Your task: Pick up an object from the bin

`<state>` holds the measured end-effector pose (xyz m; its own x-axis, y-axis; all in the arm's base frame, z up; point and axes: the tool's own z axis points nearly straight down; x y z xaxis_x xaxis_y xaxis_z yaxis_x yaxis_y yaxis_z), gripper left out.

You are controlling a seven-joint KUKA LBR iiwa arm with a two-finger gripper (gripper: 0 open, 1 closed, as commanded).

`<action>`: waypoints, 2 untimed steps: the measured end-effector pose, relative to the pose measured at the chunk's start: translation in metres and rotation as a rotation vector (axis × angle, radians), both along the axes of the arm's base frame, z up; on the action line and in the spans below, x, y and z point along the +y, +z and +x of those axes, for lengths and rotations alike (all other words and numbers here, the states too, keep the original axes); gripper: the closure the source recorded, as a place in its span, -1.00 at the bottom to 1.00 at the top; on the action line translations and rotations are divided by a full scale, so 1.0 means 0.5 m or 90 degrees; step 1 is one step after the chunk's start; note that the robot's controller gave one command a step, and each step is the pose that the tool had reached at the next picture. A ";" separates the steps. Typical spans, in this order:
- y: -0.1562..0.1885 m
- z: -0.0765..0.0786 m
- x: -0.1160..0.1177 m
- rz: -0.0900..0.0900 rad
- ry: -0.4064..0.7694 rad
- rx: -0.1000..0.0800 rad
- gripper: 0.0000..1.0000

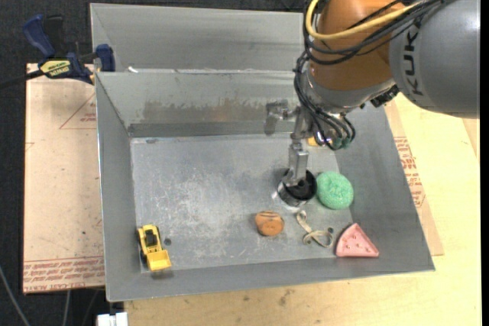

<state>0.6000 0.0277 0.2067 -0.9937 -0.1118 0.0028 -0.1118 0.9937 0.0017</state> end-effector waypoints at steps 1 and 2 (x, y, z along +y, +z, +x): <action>-0.037 -0.016 -0.066 -0.002 0.024 -0.005 -1.00; -0.147 -0.035 -0.087 -0.001 0.043 -0.007 -1.00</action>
Offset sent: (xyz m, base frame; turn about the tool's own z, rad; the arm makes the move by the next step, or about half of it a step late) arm -0.0267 -0.0529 -0.1089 -0.0832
